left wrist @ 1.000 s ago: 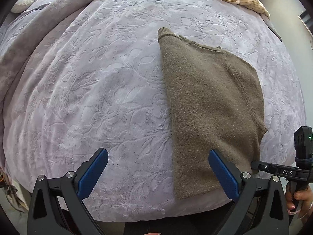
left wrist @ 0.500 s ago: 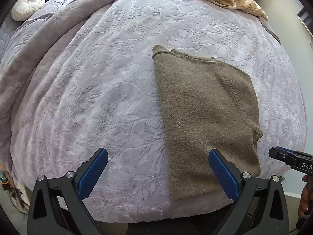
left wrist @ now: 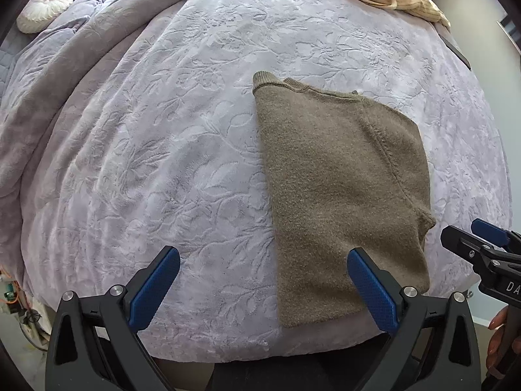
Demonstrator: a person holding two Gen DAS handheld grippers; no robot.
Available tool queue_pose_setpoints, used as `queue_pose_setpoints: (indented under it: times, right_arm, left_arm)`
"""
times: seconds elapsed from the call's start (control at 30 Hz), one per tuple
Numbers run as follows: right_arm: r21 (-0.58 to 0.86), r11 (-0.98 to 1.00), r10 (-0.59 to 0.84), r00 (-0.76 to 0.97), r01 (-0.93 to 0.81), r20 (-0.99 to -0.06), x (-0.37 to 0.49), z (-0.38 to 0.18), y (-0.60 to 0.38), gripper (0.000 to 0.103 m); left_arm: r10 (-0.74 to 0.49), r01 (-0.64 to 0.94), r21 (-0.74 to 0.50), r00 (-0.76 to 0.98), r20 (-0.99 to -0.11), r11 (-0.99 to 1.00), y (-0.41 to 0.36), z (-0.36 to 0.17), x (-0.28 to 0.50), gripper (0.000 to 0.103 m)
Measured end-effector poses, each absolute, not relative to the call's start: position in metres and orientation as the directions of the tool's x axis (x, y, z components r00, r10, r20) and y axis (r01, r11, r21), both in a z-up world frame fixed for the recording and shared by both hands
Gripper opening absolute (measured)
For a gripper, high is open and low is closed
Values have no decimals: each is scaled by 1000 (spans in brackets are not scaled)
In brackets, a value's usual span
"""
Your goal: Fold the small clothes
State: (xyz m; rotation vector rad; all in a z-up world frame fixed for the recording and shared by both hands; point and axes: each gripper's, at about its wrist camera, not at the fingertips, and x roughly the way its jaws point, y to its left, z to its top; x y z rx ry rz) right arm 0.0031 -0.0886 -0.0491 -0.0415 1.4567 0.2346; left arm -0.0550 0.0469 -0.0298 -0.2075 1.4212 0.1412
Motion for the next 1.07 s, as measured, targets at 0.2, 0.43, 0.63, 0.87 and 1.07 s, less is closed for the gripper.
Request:
queue_pose_setpoints:
  times: [0.2,0.43,0.63,0.87,1.07]
  right_arm:
    - [66,979,87,101,-192,-991,4,-48,-82,92]
    - [60,979,79,91,-193,-993,6,-48,-78,92]
    - [55,978,76,95,-201,-993,6,-47,-75,92]
    - [53,977,74,94,-208,-993,5,-47,-73,92]
    - [53,977,73,92,-208,-993,5,-47,-73,92]
  left_arm:
    - [-17,-224,-52,153,-988,973,49,-27,-53,103]
    - [-12,-226,-47,154,-988,973,49,-28,-52,103]
    - [-16,-228,-51,153,-988,972,49,-28,-52,103]
    - [-14,-230,-50,153,-988,972,50,-28,-52,103]
    - [-2,-233,-40,162,-987,972,50,-26,-53,103]
